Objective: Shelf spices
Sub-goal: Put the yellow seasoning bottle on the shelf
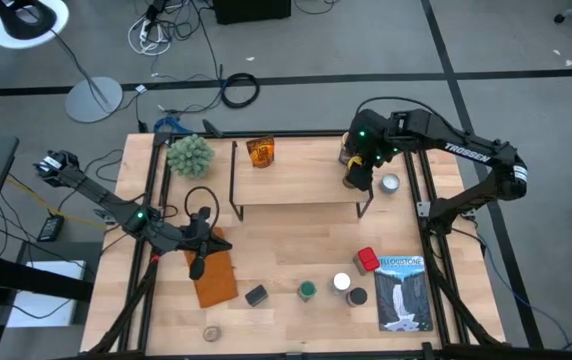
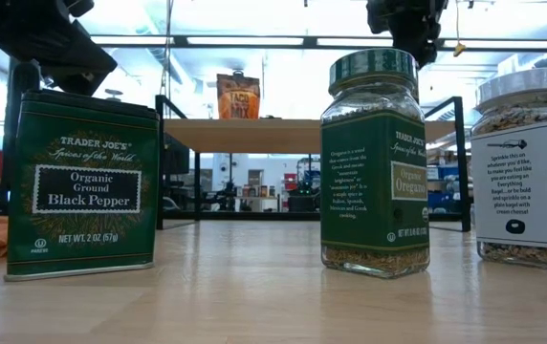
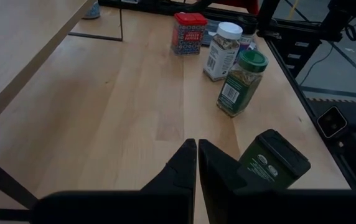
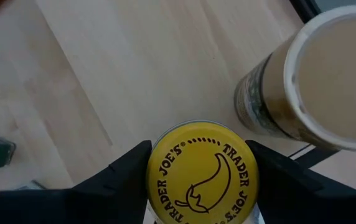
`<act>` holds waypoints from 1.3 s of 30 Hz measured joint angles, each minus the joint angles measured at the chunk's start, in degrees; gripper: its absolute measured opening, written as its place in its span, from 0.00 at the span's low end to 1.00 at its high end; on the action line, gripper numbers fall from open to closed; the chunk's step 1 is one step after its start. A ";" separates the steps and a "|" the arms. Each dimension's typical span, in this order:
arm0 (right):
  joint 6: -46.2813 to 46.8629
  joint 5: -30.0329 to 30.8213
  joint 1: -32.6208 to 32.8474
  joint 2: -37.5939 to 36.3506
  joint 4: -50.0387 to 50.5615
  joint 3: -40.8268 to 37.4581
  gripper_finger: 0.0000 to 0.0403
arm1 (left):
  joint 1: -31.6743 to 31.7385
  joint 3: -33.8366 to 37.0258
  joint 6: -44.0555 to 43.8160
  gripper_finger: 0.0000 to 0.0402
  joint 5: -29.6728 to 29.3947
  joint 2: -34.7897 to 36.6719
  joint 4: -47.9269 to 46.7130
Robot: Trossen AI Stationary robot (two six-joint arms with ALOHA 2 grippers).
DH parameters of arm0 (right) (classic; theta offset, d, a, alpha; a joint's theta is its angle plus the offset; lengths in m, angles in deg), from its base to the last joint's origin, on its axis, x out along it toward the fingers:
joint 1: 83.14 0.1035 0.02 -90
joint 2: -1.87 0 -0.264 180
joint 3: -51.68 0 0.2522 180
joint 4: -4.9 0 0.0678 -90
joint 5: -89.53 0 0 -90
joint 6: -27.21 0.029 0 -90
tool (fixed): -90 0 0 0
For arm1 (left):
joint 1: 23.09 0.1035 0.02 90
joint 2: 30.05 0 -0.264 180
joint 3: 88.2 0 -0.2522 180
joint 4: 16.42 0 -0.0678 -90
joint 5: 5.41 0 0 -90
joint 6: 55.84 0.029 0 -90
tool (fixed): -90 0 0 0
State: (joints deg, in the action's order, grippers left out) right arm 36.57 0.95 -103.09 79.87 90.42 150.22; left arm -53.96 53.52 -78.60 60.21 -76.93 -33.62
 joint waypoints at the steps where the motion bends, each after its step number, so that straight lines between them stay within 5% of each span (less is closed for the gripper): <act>1: 0.00 -0.12 0.00 -0.21 0.12 -0.04 0.57 | 0.00 0.00 0.00 0.05 -0.01 -0.02 -0.17; 13: -1.00 -0.62 0.07 -0.38 -0.03 -0.05 0.66 | 0.00 0.00 0.00 0.05 -1.09 -0.02 -0.74; 39: -1.53 0.60 0.04 -1.81 0.51 1.96 0.68 | 0.00 0.00 -0.07 0.05 -1.09 -0.02 -0.74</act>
State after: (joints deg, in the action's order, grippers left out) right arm 35.04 1.55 -103.04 78.06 90.92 152.18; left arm -53.96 53.52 -78.67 59.11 -76.94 -34.37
